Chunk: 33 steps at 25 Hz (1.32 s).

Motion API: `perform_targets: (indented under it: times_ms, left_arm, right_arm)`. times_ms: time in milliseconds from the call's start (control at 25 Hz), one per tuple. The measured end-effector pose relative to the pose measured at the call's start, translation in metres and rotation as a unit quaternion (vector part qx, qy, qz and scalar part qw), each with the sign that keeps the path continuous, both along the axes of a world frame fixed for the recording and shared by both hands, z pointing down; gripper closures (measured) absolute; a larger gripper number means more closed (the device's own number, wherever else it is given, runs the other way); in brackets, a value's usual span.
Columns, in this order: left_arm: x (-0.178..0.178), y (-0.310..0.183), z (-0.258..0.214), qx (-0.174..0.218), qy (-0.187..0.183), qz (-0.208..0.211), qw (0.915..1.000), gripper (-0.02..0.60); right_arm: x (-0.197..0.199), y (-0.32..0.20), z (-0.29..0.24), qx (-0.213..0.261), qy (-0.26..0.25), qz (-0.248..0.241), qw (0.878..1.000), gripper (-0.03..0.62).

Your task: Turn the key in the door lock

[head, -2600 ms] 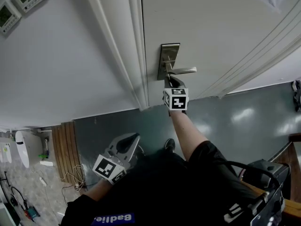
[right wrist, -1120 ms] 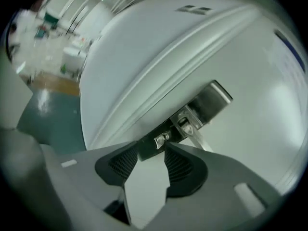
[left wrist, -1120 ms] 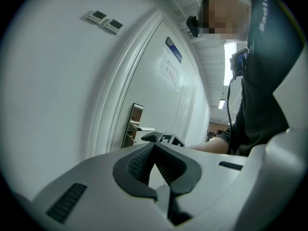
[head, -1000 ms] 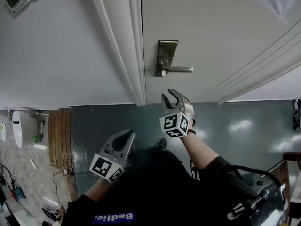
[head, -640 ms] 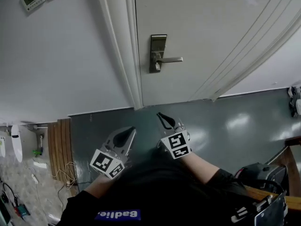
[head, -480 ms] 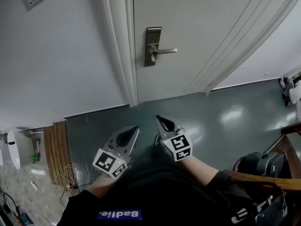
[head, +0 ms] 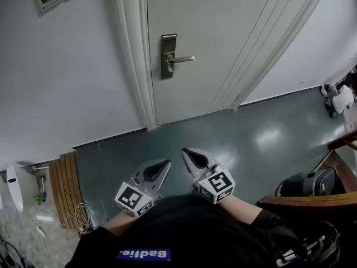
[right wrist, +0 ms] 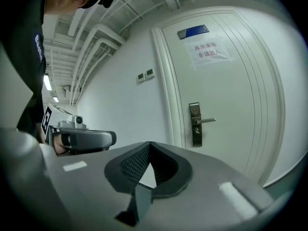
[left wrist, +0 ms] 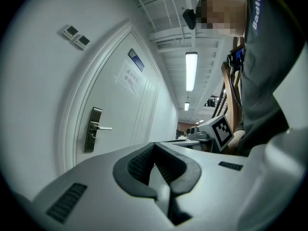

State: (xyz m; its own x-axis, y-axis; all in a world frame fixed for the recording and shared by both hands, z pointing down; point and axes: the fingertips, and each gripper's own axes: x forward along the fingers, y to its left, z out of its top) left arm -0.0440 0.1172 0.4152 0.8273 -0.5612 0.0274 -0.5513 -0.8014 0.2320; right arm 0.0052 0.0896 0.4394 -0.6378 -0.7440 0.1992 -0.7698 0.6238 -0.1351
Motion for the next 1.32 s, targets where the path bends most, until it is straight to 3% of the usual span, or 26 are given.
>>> perform_targets:
  times_ms: [240,560,1320]
  left_arm:
    - [0.039,0.011,-0.021,0.030,-0.017,0.000,0.9994,0.588]
    - [0.064,0.020,-0.022,0.033,-0.034,-0.009,0.9988,0.588]
    - [0.072,0.046,-0.024,0.038,-0.039,-0.023,0.9983,0.588]
  right_arm:
    - [0.023,0.014,-0.015,0.032,0.002,-0.039,0.999,0.594]
    - [0.044,0.022,-0.007,0.024,0.022,-0.062,0.998,0.594]
    - [0.052,0.044,0.000,0.014,0.021,-0.066,0.997,0.594]
